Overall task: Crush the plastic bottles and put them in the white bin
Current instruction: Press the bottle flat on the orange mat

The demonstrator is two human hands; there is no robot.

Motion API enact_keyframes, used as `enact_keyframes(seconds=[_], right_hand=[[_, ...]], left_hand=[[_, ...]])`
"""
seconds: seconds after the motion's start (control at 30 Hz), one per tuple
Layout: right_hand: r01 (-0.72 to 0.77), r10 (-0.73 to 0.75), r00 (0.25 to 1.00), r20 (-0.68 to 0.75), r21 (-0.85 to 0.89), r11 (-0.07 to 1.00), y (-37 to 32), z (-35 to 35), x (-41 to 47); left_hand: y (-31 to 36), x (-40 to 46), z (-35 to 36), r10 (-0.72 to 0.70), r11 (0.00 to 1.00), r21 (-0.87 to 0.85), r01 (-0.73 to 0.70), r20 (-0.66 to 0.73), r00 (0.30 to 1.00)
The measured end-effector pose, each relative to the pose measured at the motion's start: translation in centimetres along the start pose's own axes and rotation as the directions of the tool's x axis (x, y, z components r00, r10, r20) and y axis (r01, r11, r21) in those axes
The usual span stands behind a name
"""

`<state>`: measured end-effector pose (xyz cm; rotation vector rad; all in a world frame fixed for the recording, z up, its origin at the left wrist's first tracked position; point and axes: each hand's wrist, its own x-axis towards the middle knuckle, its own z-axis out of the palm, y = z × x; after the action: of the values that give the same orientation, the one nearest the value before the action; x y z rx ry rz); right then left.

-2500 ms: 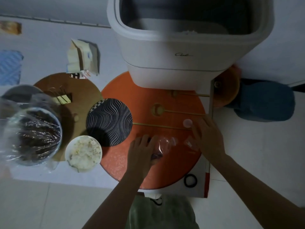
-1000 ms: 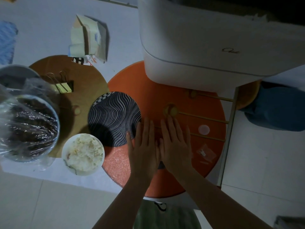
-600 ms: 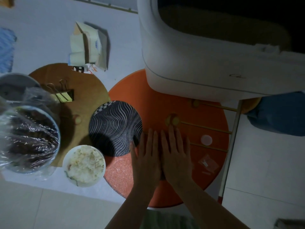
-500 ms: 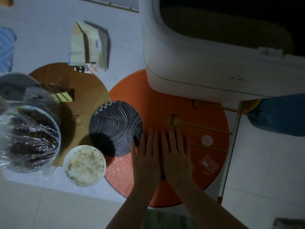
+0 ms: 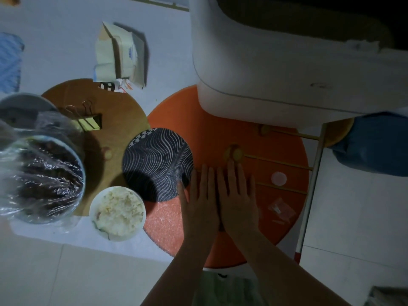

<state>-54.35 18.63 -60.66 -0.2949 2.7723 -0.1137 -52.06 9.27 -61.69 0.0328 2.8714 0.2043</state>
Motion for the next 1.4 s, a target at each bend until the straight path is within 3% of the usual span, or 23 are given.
enact_keyframes(seconds=[0.23, 0.4, 0.53, 0.73, 0.87, 1.4], right_hand=[[0.004, -0.004, 1.000, -0.005, 0.029, 1.000, 0.0, -0.4, -0.5], [-0.012, 0.013, 1.000, -0.016, 0.053, 0.999, 0.1, -0.6, -0.5], [0.004, -0.005, 0.999, 0.038, 0.036, 0.999, 0.2, -0.5, -0.7], [0.020, -0.006, 0.993, -0.114, 0.120, 0.993, -1.0, -2.0, -0.9], [0.074, -0.063, 0.994, -0.094, 0.113, 0.991, -1.8, -1.6, 0.4], [-0.005, 0.005, 1.000, -0.018, 0.012, 1.000, -1.9, -0.4, 1.3]], left_hand=[[-0.1, -0.3, -0.8, 0.014, 0.996, -0.083, -0.013, 0.001, 1.000], [-0.9, -1.0, -2.1, 0.050, 0.947, -0.309, -0.085, -0.118, 0.992], [-2.3, -2.2, -2.2, 0.029, 0.982, -0.188, -0.030, -0.007, 1.000], [-1.9, -2.3, -1.7, -0.033, 0.996, -0.081, 0.038, 0.059, 0.998], [-1.8, -2.3, -1.5, -0.068, 0.997, -0.022, 0.070, 0.062, 0.996], [-2.0, -1.6, -0.6, -0.089, 0.994, -0.055, 0.098, 0.154, 0.984]])
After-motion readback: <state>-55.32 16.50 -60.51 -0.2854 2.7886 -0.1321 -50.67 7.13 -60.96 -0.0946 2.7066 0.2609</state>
